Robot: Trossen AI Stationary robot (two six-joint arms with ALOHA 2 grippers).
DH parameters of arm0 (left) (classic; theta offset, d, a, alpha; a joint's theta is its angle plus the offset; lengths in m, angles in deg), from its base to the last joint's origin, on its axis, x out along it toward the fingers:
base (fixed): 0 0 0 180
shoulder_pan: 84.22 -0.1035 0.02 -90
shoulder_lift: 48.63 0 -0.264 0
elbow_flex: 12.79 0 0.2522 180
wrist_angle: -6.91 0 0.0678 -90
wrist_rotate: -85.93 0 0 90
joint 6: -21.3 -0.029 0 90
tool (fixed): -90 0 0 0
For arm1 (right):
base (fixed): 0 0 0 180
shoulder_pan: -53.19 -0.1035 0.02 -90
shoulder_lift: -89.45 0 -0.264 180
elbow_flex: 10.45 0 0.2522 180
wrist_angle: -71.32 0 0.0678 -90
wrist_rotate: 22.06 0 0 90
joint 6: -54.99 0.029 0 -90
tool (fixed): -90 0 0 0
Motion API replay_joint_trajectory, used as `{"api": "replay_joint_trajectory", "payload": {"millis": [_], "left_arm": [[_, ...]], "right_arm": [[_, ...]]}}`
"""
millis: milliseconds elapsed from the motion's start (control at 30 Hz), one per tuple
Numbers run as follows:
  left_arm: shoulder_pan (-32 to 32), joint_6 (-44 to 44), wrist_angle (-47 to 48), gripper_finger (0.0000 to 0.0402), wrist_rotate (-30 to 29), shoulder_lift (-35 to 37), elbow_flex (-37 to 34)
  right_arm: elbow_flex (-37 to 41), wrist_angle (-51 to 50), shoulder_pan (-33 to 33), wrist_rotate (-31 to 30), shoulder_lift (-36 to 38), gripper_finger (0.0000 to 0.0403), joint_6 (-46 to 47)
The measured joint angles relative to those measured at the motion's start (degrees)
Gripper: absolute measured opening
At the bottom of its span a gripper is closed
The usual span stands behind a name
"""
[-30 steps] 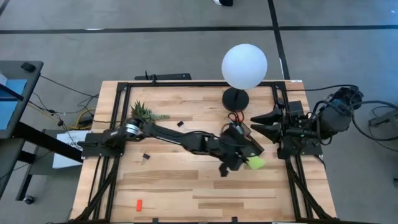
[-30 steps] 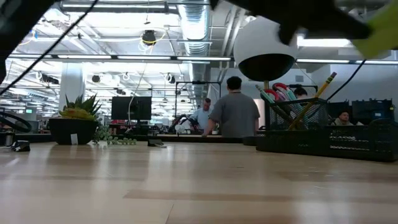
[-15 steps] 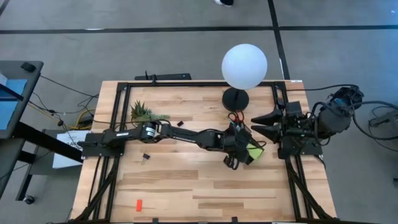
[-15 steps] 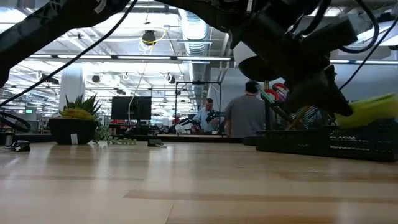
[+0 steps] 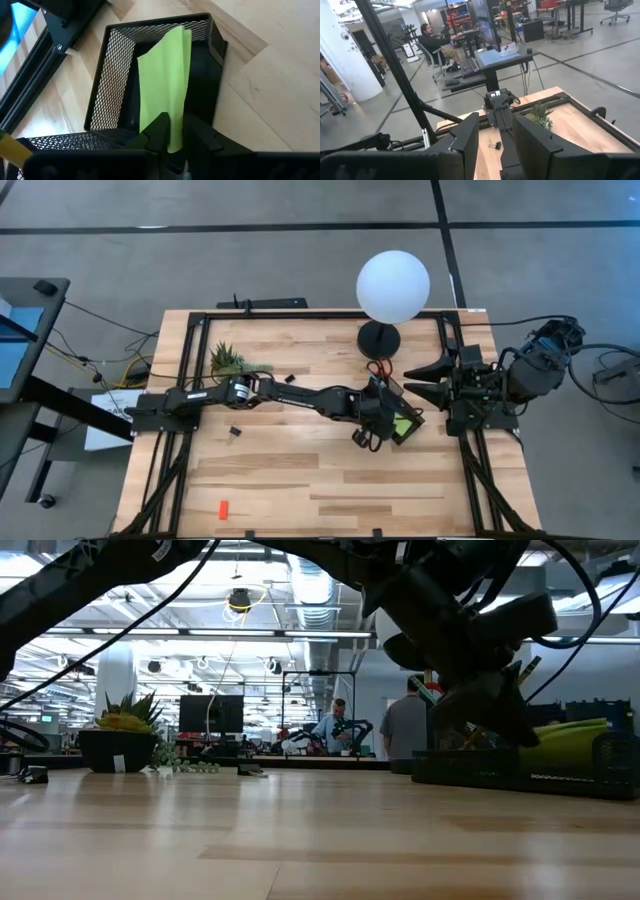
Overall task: Pick and place office supplies into organizer
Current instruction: Put the green sticky notes into the black desk organizer, then put the top black binder clip into the black desk organizer
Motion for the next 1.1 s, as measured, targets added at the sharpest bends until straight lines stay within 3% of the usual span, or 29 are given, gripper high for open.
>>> {"api": "replay_joint_trajectory", "payload": {"millis": [533, 800, 967, 1100], "left_arm": [[0.4, 9.4, -0.7, 0.0129, -0.5, 0.0, 0.0], [2.6, 7.8, 3.5, 0.014, -8.2, 0.1, 6.7], [3.5, 14.0, 8.4, 0.014, -10.5, 2.3, 7.5], [3.9, 24.7, 16.4, 0.0139, -10.3, 7.2, 7.7]], "right_arm": [[0.0, -1.4, 0.0, 2.5, -0.2, 0.0113, 0.0], [0.0, -5.0, 0.0, 2.8, -0.2, 0.0113, 3.4], [0.0, -6.9, 0.0, 2.8, -0.2, 0.0113, 5.3], [0.0, -6.8, 0.0, 2.8, 0.0, 0.0113, 5.4]]}}
